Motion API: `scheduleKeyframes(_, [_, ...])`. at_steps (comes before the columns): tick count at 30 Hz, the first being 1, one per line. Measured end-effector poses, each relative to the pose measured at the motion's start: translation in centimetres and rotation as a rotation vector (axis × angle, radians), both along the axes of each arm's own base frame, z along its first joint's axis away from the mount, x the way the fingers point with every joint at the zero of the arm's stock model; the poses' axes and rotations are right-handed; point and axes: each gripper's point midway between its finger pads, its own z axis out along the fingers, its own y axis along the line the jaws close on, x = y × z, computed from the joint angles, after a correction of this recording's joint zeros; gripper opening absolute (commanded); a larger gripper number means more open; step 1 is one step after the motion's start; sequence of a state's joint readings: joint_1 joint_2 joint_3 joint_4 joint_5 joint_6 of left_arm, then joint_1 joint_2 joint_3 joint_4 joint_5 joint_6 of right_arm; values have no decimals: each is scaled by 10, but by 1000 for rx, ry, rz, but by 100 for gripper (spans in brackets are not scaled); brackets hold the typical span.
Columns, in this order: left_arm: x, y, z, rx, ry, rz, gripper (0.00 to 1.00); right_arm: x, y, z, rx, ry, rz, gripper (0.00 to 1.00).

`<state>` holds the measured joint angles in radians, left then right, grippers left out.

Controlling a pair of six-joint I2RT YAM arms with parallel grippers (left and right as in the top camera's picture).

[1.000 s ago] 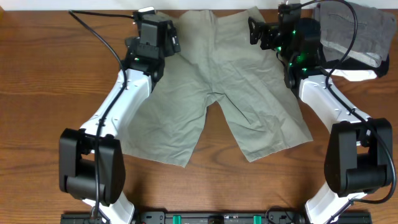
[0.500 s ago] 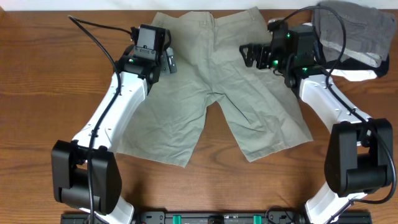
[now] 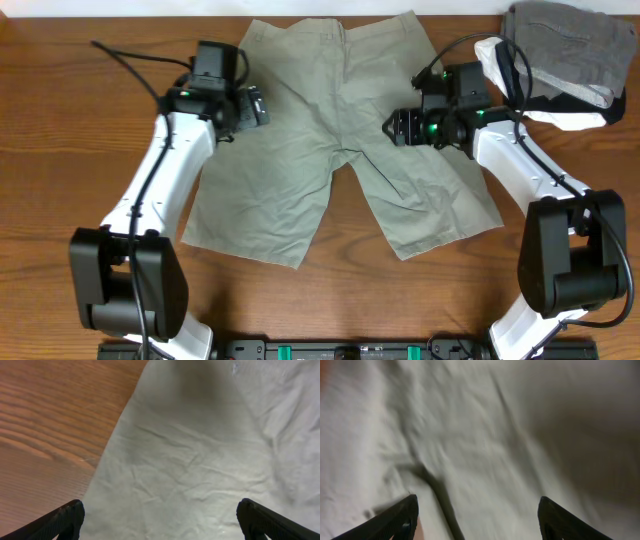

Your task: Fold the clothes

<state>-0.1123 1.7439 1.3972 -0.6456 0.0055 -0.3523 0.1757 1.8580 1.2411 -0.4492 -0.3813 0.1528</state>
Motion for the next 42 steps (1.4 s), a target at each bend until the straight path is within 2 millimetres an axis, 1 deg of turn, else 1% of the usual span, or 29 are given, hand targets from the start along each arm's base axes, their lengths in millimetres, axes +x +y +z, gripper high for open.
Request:
scheduleKeyframes(1, [0, 4, 1, -20, -2, 11, 98, -5, -5, -5, -28, 29, -15, 76])
scheduleKeyframes(3, [1, 16, 7, -64, -11, 42, 98, -8, -20, -12, -85, 57, -56, 77])
scheduleKeyframes(5, [0, 27, 12, -88, -20, 67, 98, -7, -35, -15, -133, 63, -101, 77])
scheduleKeyframes(6, [0, 30, 13, -95, -22, 73, 98, -5, -41, -16, -150, 59, -117, 77])
scheduleKeyframes(10, [-2, 26, 14, -117, -18, 62, 98, 7, -72, -16, -249, 22, -205, 78])
scheduleKeyframes(13, [-4, 23, 13, -125, -8, 54, 98, 13, -91, -15, -321, -5, -247, 75])
scheduleKeyframes(16, [-6, 22, 12, -127, 2, 51, 98, 12, -98, -16, -367, -10, -252, 71])
scheduleKeyframes(21, [-10, 23, 10, -126, 19, 51, 99, 11, -107, -17, -410, -8, -247, 59])
scheduleKeyframes(22, [-11, 22, 9, -126, 24, 51, 96, 11, -109, -17, -416, -8, -246, 58])
scheduleKeyframes(24, [-13, 23, 8, -126, 36, 52, 93, 11, -114, -17, -428, -11, -244, 58])
scheduleKeyframes(26, [-18, 22, 5, -126, 58, 53, 92, 12, -119, -17, -435, -12, -245, 59])
scheduleKeyframes(30, [-36, 22, -2, -127, 137, 55, 90, 12, -121, -16, -443, -19, -227, 64])
scheduleKeyframes(31, [-41, 22, -5, -128, 160, 57, 86, 12, -120, -16, -441, -20, -222, 64])
scheduleKeyframes(32, [-44, 21, -8, -130, 177, 63, 75, 12, -120, -16, -438, -20, -216, 64])
scheduleKeyframes(33, [-48, 21, -12, -132, 196, 70, 61, 12, -119, -17, -433, -20, -212, 64])
scheduleKeyframes(34, [-53, 21, -20, -132, 221, 72, 36, 12, -117, -17, -427, -20, -207, 63])
scheduleKeyframes(35, [-58, 21, -26, -131, 244, 69, 23, 12, -116, -16, -423, -21, -204, 63])
scheduleKeyframes(36, [-64, 20, -36, -137, 273, 71, 19, 13, -115, -16, -418, -24, -200, 63])
scheduleKeyframes(37, [-72, 18, -46, -146, 305, 70, 12, 14, -114, -16, -414, -29, -198, 63])
scheduleKeyframes(38, [-78, 17, -54, -153, 332, 67, 8, 15, -114, -15, -411, -34, -198, 63])
scheduleKeyframes(39, [-84, 15, -62, -163, 356, 68, 6, 16, -113, -15, -406, -38, -196, 63])
scheduleKeyframes(42, [-102, 9, -80, -183, 414, 55, 6, 18, -110, -13, -392, -49, -191, 63])
